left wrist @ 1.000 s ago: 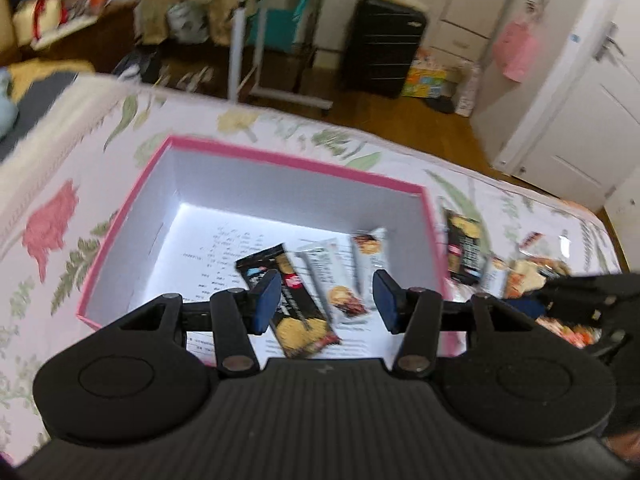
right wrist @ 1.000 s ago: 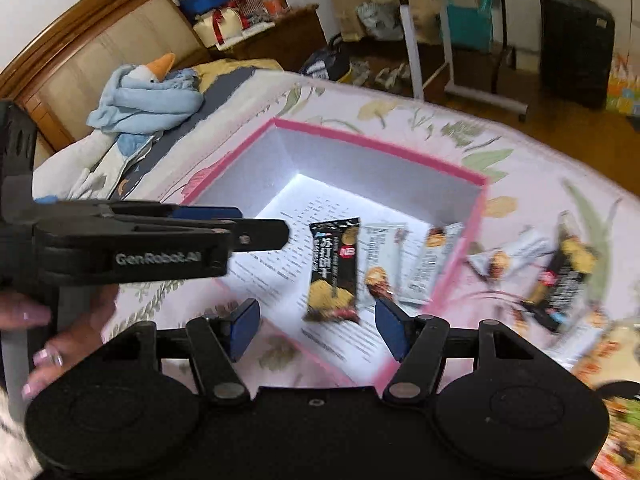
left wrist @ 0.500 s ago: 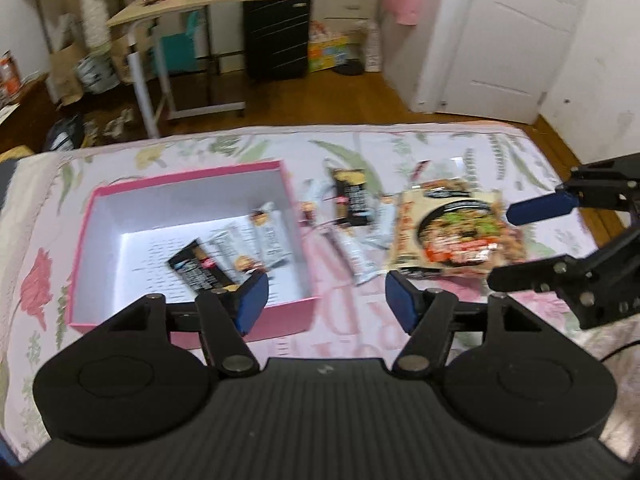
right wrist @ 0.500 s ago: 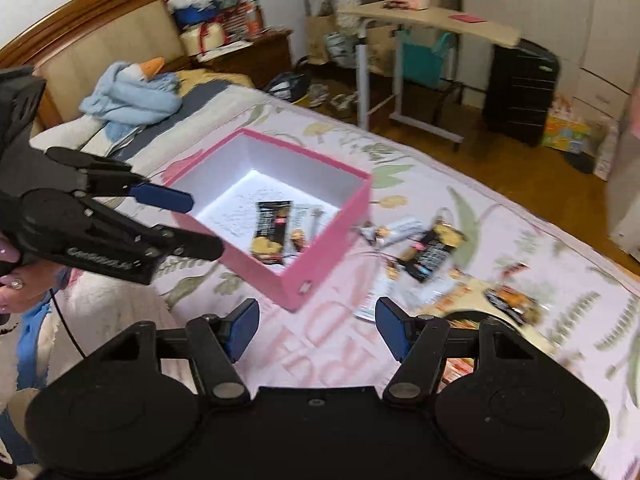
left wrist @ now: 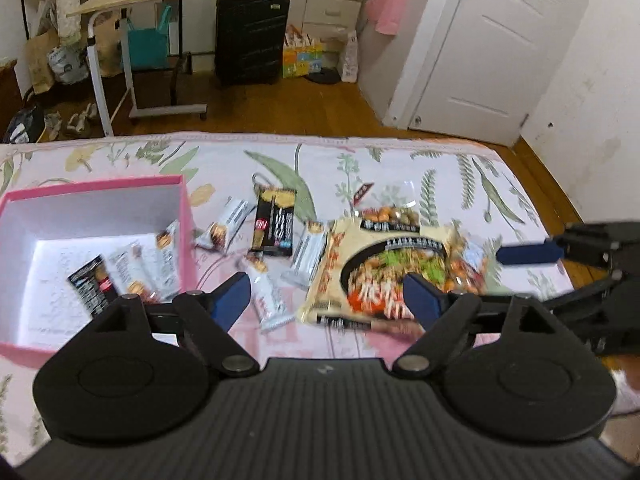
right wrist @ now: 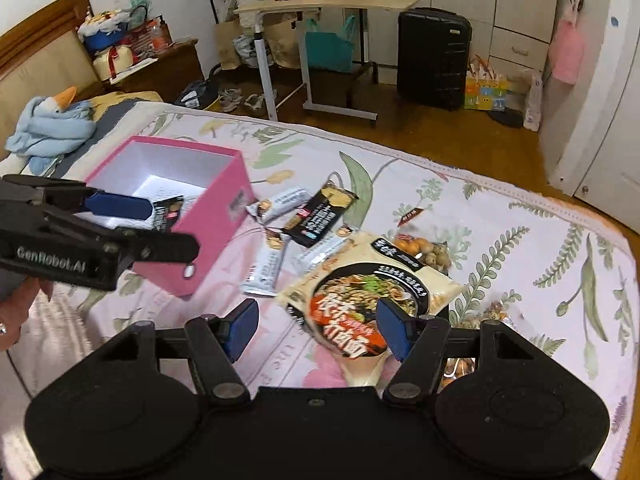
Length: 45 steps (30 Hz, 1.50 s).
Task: Organize snacks
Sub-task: 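Move the left tool to the large noodle bag and close on it, then lift the noodle bag with the left tool toward the pink box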
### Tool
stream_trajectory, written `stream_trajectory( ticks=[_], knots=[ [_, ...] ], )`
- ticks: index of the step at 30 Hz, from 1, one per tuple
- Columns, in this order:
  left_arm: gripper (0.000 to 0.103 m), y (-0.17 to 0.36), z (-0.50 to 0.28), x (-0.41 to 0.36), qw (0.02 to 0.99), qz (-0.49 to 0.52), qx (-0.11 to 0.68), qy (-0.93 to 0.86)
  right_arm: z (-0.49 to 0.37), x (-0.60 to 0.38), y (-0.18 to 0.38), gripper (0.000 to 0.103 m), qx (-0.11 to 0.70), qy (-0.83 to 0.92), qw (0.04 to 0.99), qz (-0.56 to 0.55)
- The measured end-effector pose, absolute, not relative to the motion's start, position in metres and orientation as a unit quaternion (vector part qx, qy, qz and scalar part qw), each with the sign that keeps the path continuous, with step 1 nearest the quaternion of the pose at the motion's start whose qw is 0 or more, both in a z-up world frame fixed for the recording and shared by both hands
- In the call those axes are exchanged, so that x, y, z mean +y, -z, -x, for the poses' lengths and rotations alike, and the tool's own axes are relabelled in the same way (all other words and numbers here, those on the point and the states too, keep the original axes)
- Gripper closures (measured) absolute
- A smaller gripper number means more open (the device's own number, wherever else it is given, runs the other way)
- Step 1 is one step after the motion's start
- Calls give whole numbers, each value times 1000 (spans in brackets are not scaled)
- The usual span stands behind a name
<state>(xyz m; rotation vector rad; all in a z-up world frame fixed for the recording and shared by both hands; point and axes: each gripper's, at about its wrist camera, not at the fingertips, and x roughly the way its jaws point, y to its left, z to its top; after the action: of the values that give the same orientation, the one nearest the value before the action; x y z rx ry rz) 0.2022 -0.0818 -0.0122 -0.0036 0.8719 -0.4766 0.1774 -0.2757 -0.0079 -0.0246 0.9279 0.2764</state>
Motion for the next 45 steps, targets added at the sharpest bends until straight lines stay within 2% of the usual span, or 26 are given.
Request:
stream_trajectory(
  ticks=[4,12,16,22,31,40,45],
  knots=[
    [20,37,-223,-108,876,-12,414,245,-189,-292,45,33,451,-96,887,1],
    [24,109,-277,-134,834,49,476,273,-203,-302,96,33,467,-42,883,-38],
    [24,143,-296,-136,812,60,504,289,-209,-294,106,24,479,-58,874,-56],
    [24,175,-312,-136,804,74,519,282,-218,-290,113,17,489,-67,868,-59],
    [23,193,-325,-128,734,171,576,319,-223,-285,126,17,509,-72,857,-41],
    [23,191,-319,-131,718,162,590,332,-218,-273,121,15,488,-56,870,44],
    [19,197,-323,-128,729,173,578,322,-219,-268,126,12,479,-59,873,63]
  ],
)
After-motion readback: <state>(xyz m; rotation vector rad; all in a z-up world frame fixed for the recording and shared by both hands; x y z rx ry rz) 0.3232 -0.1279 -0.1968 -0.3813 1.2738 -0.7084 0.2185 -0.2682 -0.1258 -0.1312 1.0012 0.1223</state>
